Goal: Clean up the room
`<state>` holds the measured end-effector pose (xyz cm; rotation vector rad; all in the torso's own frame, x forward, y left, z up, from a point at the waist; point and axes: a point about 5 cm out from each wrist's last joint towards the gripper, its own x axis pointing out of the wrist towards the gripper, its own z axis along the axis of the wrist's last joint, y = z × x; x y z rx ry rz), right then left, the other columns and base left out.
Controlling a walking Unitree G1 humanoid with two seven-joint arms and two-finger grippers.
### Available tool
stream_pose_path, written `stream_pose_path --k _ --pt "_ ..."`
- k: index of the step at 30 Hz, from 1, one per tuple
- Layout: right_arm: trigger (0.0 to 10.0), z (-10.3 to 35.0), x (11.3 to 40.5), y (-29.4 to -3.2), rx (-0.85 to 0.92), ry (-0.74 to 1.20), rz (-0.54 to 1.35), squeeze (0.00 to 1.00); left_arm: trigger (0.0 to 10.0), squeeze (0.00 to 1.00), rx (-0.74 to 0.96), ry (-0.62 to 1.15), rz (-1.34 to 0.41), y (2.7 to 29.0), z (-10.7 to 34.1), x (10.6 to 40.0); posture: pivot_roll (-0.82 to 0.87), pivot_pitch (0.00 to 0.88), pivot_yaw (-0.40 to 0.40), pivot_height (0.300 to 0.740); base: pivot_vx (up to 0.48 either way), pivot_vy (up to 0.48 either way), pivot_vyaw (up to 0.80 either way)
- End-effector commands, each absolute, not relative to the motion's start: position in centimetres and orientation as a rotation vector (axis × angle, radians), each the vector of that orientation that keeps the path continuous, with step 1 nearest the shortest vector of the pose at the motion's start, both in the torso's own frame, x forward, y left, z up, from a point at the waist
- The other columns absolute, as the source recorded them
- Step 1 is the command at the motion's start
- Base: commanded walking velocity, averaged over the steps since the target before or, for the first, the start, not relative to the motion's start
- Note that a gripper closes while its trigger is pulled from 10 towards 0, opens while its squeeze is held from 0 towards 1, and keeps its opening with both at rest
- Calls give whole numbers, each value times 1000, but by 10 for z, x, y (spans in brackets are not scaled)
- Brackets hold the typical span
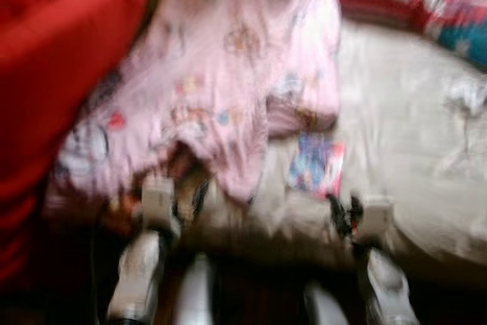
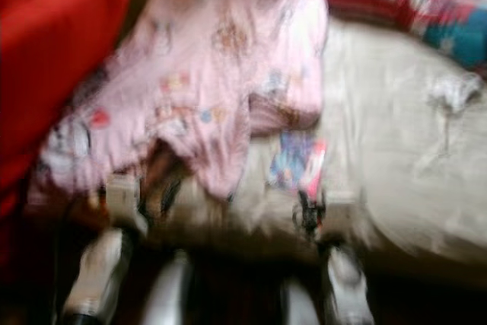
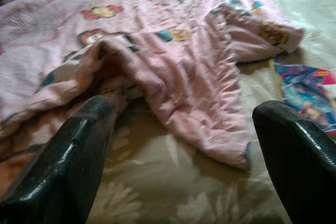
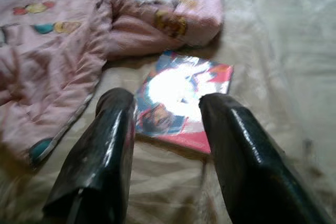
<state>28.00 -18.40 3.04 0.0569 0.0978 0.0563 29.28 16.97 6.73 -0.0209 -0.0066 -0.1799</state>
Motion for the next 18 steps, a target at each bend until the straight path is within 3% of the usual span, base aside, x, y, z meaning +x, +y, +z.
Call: stream_pose_path --k 1,4,12,18 --pt "10000 24 275 -185 58 124 49 0 10000 0 -24 -1 -190 167 68 294 58 193 16 650 0 0 594" --pt "10000 24 276 -185 59 123 50 0 10000 0 -24 -2 -193 166 68 295 60 200 16 650 0 0 723" --pt "10000 26 278 -182 90 113 64 0 10000 0 -26 1 -192 166 69 295 65 216 14 650 0 0 0" --pt "10000 25 278 -180 64 123 74 0 10000 0 -32 2 -190 165 68 294 66 224 14 650 161 0 0"
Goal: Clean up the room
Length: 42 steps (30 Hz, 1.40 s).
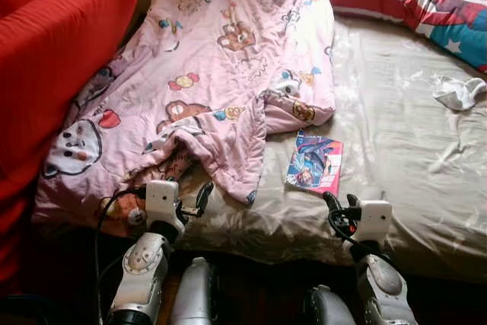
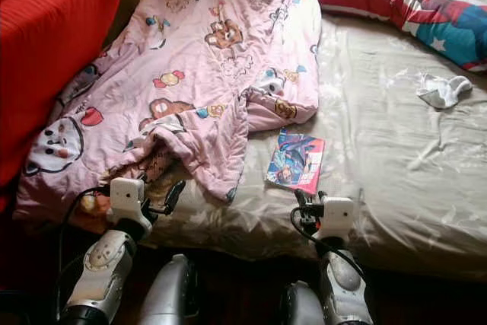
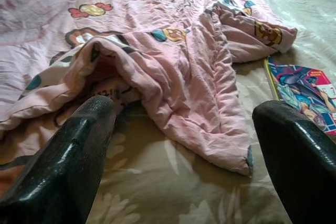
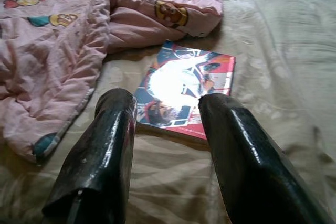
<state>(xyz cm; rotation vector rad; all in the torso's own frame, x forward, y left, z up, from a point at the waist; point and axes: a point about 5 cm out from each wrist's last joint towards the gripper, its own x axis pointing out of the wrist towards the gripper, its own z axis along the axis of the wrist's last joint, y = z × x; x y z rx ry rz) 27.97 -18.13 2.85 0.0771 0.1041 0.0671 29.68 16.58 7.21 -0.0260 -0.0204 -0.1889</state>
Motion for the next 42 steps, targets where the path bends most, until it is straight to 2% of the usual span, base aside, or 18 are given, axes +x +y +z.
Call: stream_pose_path --k 1,19,26,29,42 --pt "10000 25 278 -180 59 125 76 0 10000 0 -33 2 -191 165 68 294 66 225 14 650 244 0 0" --pt "10000 22 280 -183 77 139 19 0 10000 0 -33 4 -204 163 68 293 71 231 19 650 268 0 59" --pt "10000 21 283 -186 134 164 -51 0 10000 0 -29 5 -205 163 68 292 76 230 22 650 271 0 0" --pt "10000 21 284 -188 141 161 -63 0 10000 0 -25 6 -205 164 68 292 78 226 23 650 264 0 -713" --pt "10000 21 286 -190 180 155 -109 0 10000 0 -21 8 -223 162 68 291 80 201 27 650 0 0 -53"
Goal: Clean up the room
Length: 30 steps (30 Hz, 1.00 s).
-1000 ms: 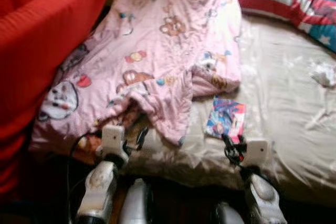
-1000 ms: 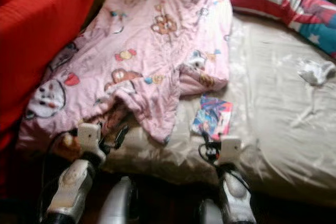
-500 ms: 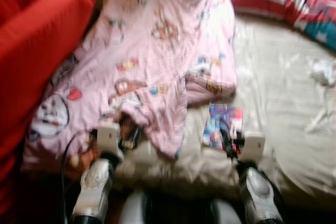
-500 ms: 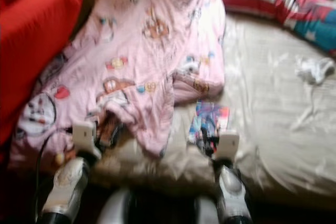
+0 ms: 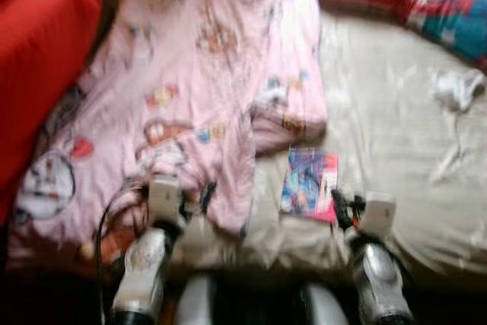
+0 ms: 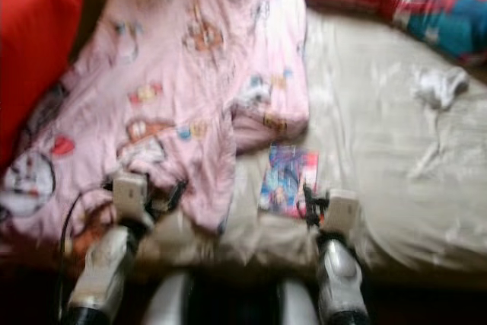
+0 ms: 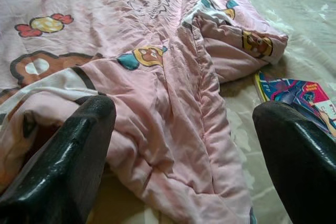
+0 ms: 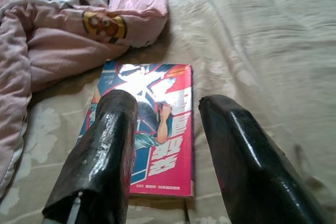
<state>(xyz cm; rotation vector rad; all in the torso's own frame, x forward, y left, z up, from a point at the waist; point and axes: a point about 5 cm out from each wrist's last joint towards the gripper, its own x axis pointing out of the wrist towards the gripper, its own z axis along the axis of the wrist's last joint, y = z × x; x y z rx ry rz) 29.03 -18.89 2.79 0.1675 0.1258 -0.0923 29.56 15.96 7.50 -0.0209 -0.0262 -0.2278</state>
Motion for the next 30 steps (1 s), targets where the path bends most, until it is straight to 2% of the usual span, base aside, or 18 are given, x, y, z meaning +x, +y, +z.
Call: stream_pose_path --k 1,6,15,19,22,30 --pt "10000 22 286 -190 179 150 -114 0 10000 0 -20 9 -224 162 68 291 79 197 27 650 0 0 0" --pt "10000 27 289 -190 170 118 -114 0 10000 0 -15 12 -213 165 67 292 78 185 25 650 0 0 0" --pt "10000 28 291 -195 141 133 -122 0 10000 0 -13 6 -190 170 69 293 83 223 20 650 0 0 0" --pt "10000 27 291 -196 137 137 -133 0 10000 0 -11 9 -184 171 68 292 86 234 21 628 0 0 0" --pt "10000 27 290 -198 154 124 -166 0 10000 0 -8 11 -181 172 68 291 88 241 22 628 0 0 0" --pt "10000 28 293 -191 157 129 -158 0 10000 0 0 12 -174 175 69 290 94 248 26 628 0 0 0"
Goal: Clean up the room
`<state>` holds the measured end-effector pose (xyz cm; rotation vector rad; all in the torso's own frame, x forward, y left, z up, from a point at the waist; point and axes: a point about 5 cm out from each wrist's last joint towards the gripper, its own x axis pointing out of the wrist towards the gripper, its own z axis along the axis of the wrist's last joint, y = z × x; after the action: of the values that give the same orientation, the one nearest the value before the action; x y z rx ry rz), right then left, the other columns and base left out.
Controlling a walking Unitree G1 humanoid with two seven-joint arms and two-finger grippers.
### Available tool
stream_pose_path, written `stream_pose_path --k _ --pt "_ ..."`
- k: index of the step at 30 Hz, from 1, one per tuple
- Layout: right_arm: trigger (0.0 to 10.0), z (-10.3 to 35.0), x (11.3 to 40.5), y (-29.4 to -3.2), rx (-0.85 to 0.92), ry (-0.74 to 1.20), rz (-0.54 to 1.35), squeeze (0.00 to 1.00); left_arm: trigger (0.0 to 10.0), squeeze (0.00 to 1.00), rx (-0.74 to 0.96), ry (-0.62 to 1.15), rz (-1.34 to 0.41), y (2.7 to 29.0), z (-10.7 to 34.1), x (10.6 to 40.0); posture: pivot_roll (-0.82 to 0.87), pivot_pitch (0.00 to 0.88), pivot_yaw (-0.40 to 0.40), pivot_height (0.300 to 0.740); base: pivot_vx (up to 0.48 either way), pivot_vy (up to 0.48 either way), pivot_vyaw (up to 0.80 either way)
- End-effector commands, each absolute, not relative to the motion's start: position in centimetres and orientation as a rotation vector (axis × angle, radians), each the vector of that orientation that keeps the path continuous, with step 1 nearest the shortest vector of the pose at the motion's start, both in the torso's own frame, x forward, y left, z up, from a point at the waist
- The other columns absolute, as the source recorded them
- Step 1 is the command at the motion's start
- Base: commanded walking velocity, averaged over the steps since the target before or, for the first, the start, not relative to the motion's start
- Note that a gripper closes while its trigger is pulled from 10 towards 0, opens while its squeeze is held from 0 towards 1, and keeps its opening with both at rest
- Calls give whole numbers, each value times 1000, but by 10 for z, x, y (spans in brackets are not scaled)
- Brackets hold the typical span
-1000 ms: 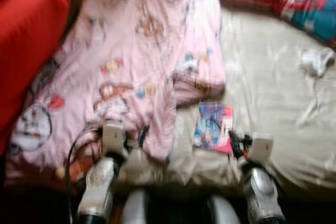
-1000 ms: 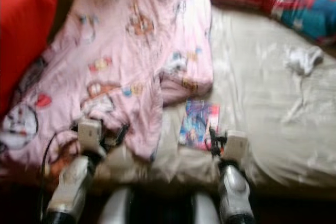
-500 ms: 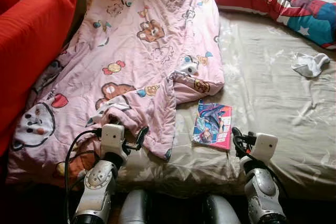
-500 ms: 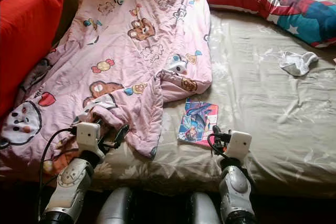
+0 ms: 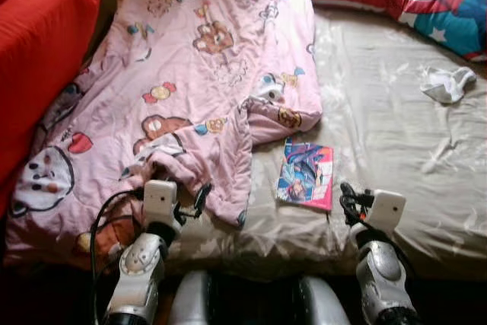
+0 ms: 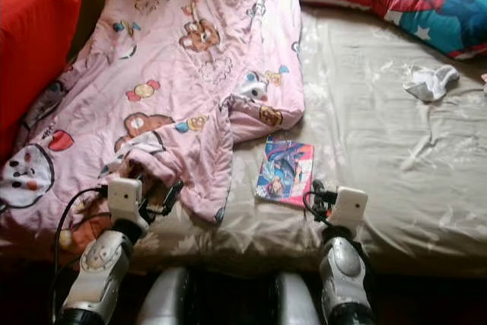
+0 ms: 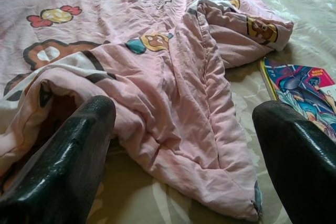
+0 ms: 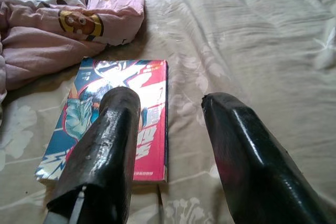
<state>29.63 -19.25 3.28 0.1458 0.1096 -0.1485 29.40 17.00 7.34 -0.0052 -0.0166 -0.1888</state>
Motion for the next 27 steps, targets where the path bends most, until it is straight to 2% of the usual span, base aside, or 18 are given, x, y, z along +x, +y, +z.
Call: stream_pose_path --k 1,8,27 --pt "10000 28 294 -188 160 129 -152 0 10000 0 1 11 -174 176 69 291 96 247 26 628 0 0 0" --pt "10000 30 298 -181 163 127 -141 0 10000 0 5 15 -170 178 69 294 105 234 36 628 0 0 0" --pt "10000 28 294 -186 157 111 -131 0 10000 0 11 -4 -123 188 73 299 131 210 36 628 0 0 0"
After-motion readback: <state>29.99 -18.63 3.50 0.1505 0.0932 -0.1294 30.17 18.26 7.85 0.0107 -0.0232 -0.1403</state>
